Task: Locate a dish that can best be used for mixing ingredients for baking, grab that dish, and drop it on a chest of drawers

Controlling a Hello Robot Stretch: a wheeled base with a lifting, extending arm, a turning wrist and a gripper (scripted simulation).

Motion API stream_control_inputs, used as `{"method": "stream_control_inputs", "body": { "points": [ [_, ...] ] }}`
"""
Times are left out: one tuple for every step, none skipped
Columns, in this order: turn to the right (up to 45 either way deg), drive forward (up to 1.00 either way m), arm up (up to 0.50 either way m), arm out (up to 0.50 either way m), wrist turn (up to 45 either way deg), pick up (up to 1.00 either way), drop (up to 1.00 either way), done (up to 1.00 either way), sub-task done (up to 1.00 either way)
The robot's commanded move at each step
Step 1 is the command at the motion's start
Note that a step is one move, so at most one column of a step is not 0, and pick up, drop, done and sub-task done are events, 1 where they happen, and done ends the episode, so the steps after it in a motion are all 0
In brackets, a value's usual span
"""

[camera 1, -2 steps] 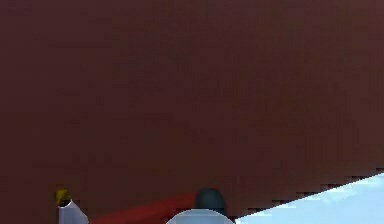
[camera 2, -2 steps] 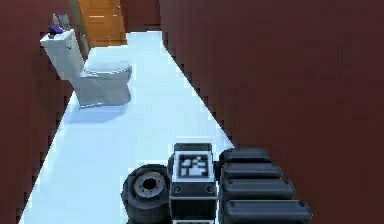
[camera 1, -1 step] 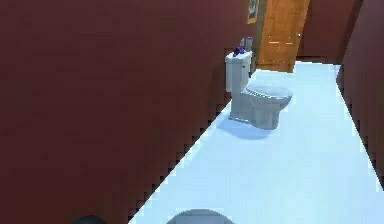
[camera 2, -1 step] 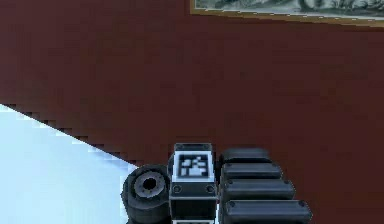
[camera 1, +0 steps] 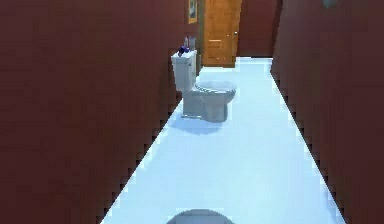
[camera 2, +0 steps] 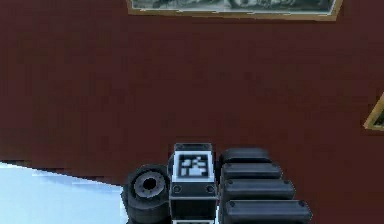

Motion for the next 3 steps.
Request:
{"method": "stream_control_inputs", "body": {
  "points": [
    [-45.0,0.0,0.0,0.0,0.0,0.0,0.0,0.0,0.0],
    [-9.0,0.0,0.0,0.0,0.0,0.0,0.0,0.0,0.0],
    [45.0,0.0,0.0,0.0,0.0,0.0,0.0,0.0,0.0]
  ]
}}
